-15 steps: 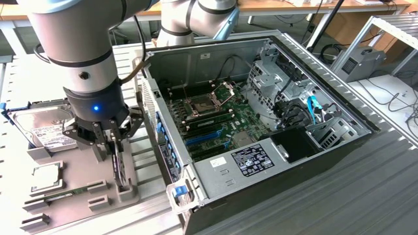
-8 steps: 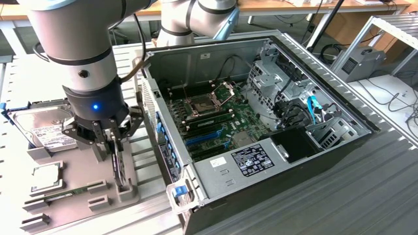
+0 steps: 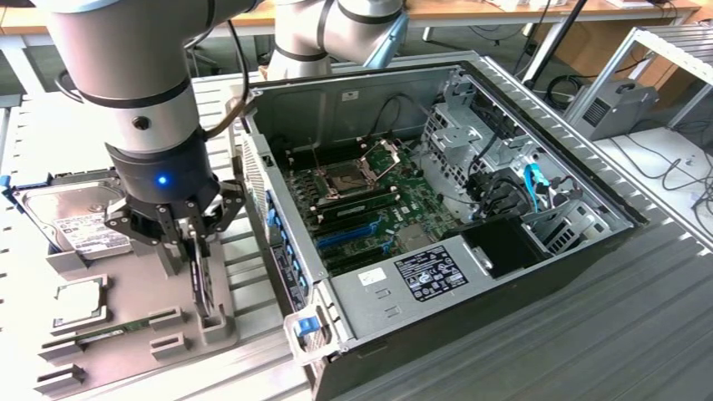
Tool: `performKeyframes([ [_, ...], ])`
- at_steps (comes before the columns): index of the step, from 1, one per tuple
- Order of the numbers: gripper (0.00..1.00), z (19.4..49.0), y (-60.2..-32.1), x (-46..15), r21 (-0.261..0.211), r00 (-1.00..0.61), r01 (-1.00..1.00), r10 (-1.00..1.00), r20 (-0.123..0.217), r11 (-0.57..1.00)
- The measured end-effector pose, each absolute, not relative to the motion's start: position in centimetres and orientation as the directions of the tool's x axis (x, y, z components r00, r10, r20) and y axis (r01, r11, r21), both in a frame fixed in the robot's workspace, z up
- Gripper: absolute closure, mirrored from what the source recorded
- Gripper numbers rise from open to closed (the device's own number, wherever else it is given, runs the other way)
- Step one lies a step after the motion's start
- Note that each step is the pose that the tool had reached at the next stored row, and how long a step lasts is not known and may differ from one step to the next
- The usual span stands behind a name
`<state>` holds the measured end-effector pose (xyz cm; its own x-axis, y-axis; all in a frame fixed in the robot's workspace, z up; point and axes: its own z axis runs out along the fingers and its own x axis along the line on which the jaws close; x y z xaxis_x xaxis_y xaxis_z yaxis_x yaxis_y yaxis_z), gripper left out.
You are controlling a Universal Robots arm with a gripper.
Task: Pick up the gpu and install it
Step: 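Pick up the gpu and move the gpu toward the slot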
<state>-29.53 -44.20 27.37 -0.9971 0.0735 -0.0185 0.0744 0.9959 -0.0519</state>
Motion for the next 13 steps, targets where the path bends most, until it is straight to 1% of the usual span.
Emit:
performKeyframes([
  [13,0.74,27.74,-44.2,-29.53,-0.052,-0.997,0.074,0.074,-0.018,0.996],
])
